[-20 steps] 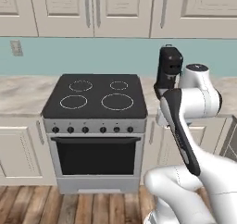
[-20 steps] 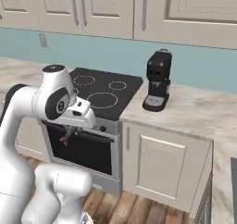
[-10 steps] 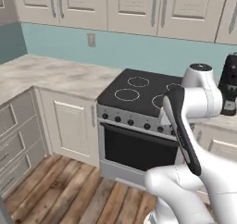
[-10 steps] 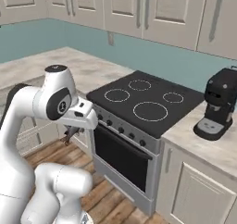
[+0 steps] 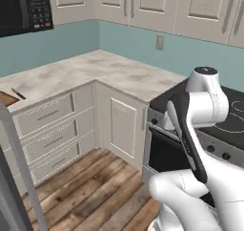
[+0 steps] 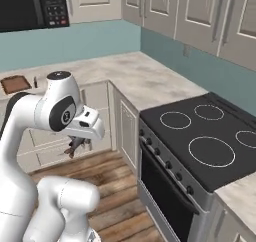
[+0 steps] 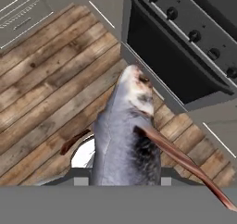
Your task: Retrieve the fish from the fridge and place it on the cutting board.
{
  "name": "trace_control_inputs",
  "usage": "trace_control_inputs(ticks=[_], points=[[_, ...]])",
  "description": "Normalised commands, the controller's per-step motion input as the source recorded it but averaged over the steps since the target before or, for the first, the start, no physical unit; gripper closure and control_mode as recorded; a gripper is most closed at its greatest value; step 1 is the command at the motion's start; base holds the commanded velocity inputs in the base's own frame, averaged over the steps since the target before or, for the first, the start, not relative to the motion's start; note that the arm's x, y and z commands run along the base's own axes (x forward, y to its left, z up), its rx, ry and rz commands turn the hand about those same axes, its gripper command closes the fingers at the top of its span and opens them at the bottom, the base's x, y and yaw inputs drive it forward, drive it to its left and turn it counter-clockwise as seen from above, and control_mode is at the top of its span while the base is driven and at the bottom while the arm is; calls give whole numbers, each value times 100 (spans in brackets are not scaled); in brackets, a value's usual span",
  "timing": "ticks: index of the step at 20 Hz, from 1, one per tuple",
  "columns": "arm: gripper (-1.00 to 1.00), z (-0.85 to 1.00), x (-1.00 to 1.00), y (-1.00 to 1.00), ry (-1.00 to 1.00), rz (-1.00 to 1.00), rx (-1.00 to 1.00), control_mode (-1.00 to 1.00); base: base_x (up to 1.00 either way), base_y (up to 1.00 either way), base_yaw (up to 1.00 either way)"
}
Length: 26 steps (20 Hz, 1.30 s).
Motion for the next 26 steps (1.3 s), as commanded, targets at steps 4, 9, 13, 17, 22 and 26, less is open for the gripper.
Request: trace_control_inputs(ticks=[4, 9, 13, 17, 22, 26], points=[[100, 0, 0, 0, 0, 0, 0, 100, 50, -31, 54], [100, 0, 0, 0, 0, 0, 0, 100, 41, -26, 50], [100, 0, 0, 0, 0, 0, 0, 100, 56, -11, 40], [100, 0, 0, 0, 0, 0, 0, 100, 94, -7, 43], [100, 0, 0, 0, 0, 0, 0, 100, 100, -29, 32], [100, 0, 0, 0, 0, 0, 0, 100, 100, -51, 32]])
